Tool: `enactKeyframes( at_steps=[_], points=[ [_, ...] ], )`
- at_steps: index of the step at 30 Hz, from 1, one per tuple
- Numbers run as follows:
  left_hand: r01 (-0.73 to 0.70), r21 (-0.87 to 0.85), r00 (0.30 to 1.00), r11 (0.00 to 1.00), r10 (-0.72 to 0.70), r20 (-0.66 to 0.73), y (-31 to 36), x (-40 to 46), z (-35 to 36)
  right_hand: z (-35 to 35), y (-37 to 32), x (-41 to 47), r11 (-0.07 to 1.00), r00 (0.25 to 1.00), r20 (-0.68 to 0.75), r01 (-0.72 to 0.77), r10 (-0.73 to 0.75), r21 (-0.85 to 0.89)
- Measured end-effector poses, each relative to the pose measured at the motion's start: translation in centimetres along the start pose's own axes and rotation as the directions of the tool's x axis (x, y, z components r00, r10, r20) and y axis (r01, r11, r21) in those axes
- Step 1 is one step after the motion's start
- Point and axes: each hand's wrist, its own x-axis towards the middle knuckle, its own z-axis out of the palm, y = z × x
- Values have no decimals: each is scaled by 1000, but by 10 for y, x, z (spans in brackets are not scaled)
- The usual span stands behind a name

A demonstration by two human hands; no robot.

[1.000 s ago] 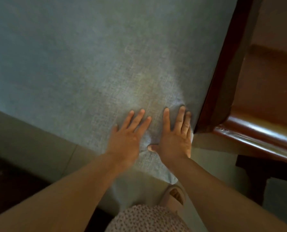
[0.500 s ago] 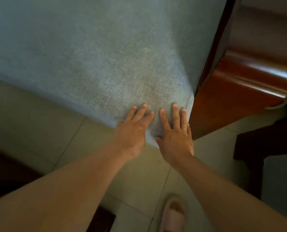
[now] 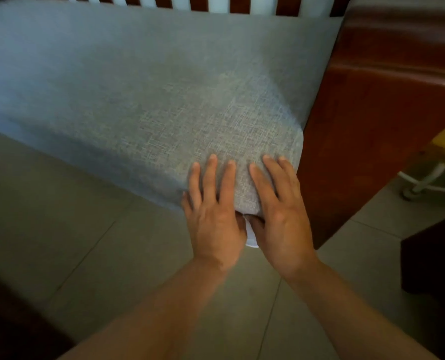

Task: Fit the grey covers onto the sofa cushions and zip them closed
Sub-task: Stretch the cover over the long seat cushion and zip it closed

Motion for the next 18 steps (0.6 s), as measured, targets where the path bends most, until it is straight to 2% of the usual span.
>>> enactKeyframes(
  at_steps=[5,8,10,13,16,18],
  points=[
    [-25,-159,959,987,-21,-283,7,-16,36,8,13,-15,990,993,-118,14,3,140],
    [-59,-213,932,975,-23,-362,6,-18,50,15,19,-28,977,983,-135,-96,123,191],
    [-101,-211,926,972,14,-377,1,-18,54,19,24,-38,962,973,-59,-211,224,174],
    [-168,-193,922,967,84,-378,-8,-25,55,28,30,-55,955,955,40,-294,293,24],
    [-201,-230,934,952,115,-338,-18,-44,53,33,27,-63,940,938,72,-333,338,-74],
    [-174,-288,957,942,93,-275,-27,-60,55,33,22,-64,928,931,55,-353,361,-117]
  ],
)
